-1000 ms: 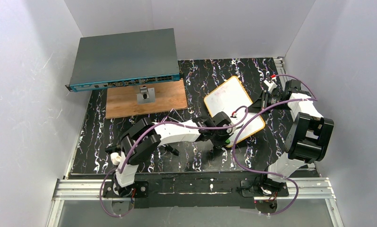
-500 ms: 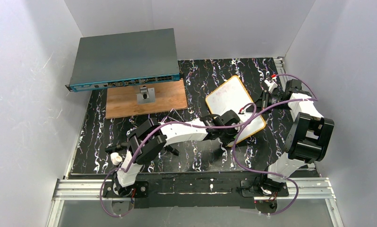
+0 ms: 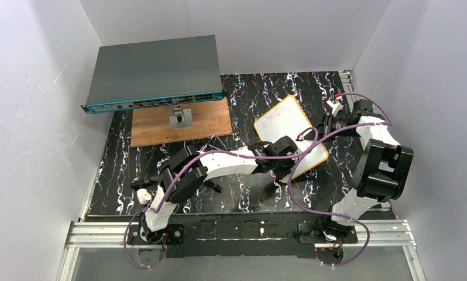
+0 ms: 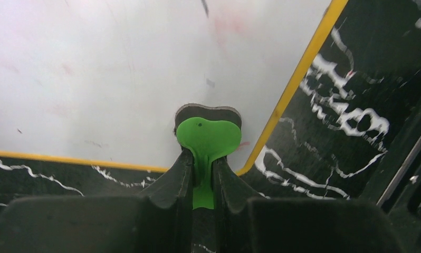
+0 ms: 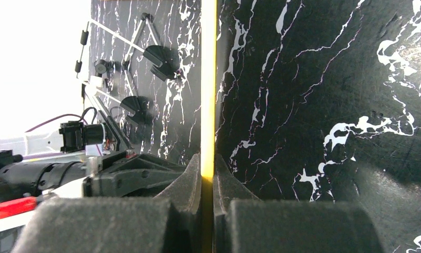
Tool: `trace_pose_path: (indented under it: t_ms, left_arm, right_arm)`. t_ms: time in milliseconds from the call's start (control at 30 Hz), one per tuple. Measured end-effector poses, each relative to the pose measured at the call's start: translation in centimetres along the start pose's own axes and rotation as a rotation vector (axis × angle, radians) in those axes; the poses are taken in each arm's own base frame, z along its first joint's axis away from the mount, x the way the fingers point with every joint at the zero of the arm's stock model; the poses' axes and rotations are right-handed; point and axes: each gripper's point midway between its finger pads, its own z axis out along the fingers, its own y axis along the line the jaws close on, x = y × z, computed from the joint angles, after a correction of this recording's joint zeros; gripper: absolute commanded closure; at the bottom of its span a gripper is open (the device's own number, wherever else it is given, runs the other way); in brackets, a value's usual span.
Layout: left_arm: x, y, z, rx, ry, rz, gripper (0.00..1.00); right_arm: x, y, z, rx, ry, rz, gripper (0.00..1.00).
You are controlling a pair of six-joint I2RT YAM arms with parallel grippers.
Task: Erase the whiteboard
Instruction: Erase the whiteboard at the center of the board.
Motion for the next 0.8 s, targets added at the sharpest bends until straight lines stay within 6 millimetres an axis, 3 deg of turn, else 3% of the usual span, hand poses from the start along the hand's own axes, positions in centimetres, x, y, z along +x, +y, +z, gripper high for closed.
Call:
trace_pose_path:
  t_ms: [300, 800]
  left_arm:
    - [5.1, 0.2, 0.0, 0.0, 0.111, 0.018, 1.0]
    - [5.2, -1.6, -0.3, 0.025, 0.124, 0.04, 1.0]
  right_arm:
    - [0.0, -0.1, 0.0, 0.005, 0.001, -0.004, 0.99]
    - [0.1, -0.1, 0.0, 0.005, 0.001, -0.003, 0.99]
